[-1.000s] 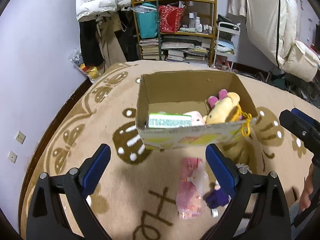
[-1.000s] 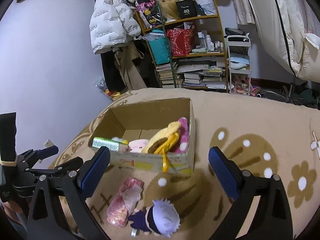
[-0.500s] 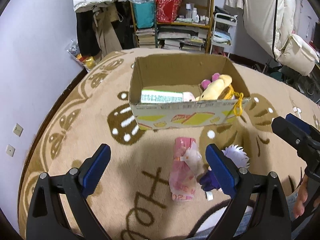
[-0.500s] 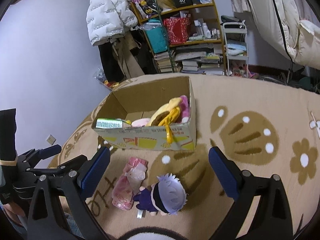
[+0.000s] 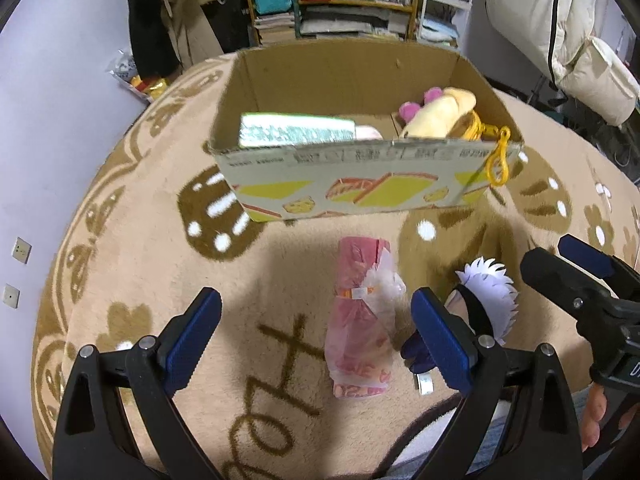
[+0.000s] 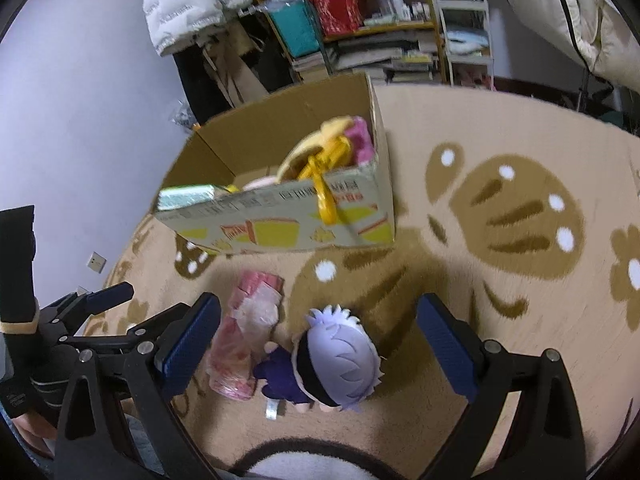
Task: Organize soft objects
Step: 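Move both tools back down toward the pink bag and white-haired doll, then grasp the pink wrapped bag with the left tool while the right tool grasps the white-haired doll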
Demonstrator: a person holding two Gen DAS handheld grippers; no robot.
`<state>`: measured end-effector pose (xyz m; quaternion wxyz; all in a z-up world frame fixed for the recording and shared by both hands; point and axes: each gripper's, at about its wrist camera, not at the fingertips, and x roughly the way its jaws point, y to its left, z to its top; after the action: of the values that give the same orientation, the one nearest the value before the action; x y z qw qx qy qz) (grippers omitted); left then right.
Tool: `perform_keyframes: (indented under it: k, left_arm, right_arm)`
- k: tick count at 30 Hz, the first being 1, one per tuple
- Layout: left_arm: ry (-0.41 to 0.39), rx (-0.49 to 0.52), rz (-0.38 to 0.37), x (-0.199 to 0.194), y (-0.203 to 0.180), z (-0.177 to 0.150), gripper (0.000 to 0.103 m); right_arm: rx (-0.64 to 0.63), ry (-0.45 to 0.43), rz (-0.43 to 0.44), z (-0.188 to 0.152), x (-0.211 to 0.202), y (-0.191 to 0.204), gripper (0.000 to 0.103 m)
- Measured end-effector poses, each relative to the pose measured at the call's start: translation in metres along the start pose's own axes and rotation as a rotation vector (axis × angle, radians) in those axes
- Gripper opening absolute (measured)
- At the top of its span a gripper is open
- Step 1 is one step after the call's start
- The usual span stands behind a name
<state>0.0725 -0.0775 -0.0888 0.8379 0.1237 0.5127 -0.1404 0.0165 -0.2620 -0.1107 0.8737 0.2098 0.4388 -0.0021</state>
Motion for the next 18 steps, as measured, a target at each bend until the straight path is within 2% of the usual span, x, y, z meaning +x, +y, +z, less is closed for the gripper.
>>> perform_keyframes:
  k: [18]
  left_arm:
    - [0.144,0.036,-0.019,0.062,-0.012,-0.001,0.095]
  right_arm:
    - [0.088,0.143,-0.015,-0.003,0.050,-0.018,0.102]
